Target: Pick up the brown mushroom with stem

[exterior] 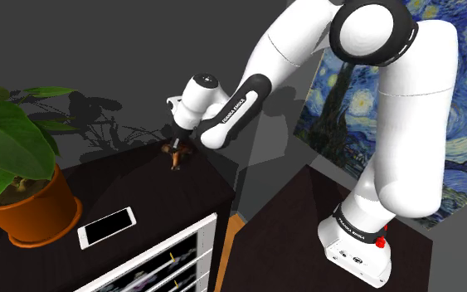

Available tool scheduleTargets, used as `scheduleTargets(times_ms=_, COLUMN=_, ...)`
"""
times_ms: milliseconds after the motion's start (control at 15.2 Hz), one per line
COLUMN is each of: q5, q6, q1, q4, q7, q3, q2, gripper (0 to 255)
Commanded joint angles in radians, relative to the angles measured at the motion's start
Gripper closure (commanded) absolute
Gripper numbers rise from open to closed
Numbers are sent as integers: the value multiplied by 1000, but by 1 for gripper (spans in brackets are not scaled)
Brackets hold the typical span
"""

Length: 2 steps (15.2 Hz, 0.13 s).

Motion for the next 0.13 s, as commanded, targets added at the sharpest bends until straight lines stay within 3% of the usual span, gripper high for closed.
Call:
scheduleTargets(times_ms=0, q5=5, q6=-13, q1=-7, q4=-1, q7=-6, q3=9, q2=-13, gripper=255)
scheduleTargets(times_ms=66, q5=5, q6=-13, q1=-7, q4=0, q7=-6, q3=9, q2=-13, gripper=255)
